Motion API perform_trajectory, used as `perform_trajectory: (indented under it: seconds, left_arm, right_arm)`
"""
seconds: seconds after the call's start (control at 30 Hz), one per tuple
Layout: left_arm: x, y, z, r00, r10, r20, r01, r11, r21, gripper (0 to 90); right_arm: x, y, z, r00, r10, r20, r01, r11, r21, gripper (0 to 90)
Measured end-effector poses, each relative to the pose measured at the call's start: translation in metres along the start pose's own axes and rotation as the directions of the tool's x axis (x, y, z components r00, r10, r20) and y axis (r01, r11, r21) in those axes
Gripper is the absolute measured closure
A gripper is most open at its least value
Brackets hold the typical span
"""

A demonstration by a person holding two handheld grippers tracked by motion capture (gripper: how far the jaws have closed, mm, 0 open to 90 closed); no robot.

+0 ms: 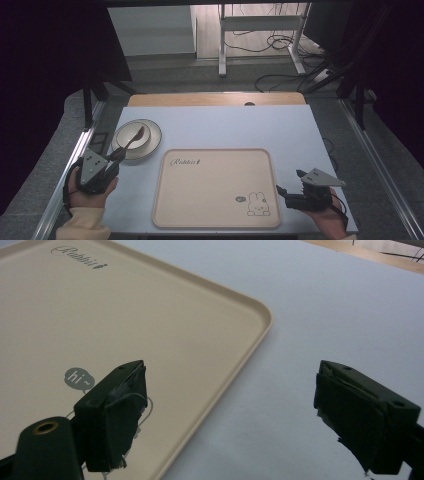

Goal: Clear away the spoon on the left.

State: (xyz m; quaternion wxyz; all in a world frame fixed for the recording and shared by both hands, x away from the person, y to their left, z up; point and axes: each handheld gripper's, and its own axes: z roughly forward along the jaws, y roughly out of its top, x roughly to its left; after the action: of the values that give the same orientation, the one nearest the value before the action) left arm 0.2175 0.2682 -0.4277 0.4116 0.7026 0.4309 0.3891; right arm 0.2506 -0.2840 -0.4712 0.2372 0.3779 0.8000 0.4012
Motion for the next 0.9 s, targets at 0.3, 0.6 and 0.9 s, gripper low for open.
perform_trajectory:
  seconds: [0.3,0.6,0.9]
  left_arm:
    - [-0.007,0.0,-0.003,0.9998,0.004,0.022,-0.004,1.0,-0.003,83.9]
    - [-0.017,-0.007,-0.004,0.9984,0.023,0.052,-0.024,0.9996,0.013,83.9]
    - [-0.026,-0.01,-0.002,0.996,0.04,0.08,-0.042,0.9988,0.026,83.9]
  right_arm:
    - [0.0,0.0,0.0,1.0,0.001,-0.001,-0.001,1.0,0.001,13.9]
    - [0.0,0.0,0.0,1.0,0.0,-0.001,0.0,1.0,0.002,13.8]
    - [0.0,-0.001,0.0,1.0,0.0,-0.002,0.0,1.0,0.005,13.9]
